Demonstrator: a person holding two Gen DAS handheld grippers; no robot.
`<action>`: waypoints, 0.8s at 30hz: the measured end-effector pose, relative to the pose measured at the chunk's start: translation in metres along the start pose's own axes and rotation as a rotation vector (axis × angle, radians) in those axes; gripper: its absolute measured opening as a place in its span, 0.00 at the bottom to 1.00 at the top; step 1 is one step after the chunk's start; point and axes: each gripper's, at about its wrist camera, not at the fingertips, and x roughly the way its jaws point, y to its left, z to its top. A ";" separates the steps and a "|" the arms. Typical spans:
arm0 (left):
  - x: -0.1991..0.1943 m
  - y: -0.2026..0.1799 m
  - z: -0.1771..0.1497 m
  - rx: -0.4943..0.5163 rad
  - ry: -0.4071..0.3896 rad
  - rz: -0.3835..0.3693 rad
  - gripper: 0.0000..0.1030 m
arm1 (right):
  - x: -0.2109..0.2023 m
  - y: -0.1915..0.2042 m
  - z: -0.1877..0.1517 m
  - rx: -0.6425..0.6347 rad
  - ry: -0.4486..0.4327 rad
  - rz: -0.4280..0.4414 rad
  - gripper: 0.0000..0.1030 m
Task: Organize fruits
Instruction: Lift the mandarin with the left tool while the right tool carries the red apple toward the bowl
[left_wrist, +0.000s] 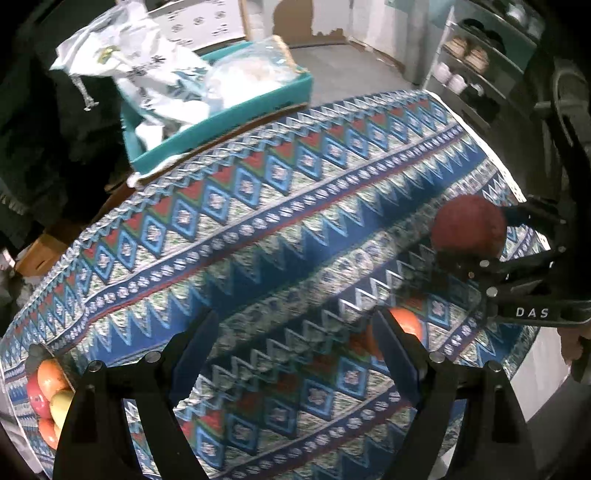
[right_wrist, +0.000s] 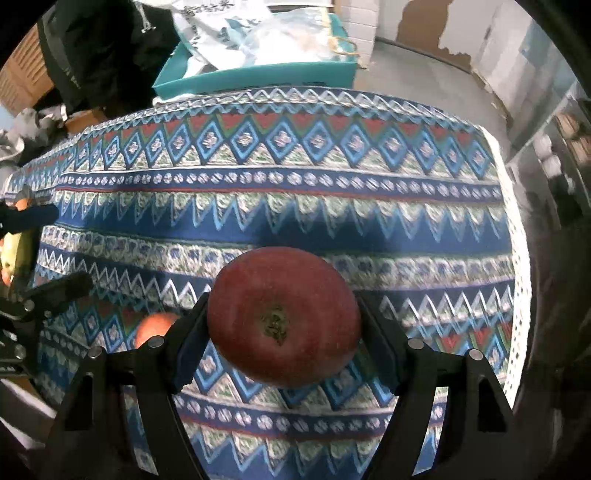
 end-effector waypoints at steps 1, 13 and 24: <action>0.002 -0.007 -0.001 0.013 0.002 -0.006 0.84 | -0.002 -0.004 -0.003 0.010 -0.002 0.000 0.74; 0.029 -0.055 -0.010 0.080 0.068 -0.048 0.84 | -0.022 -0.038 -0.033 0.094 -0.030 0.004 0.74; 0.051 -0.053 -0.015 0.045 0.099 -0.049 0.84 | -0.014 -0.048 -0.036 0.133 -0.022 0.018 0.74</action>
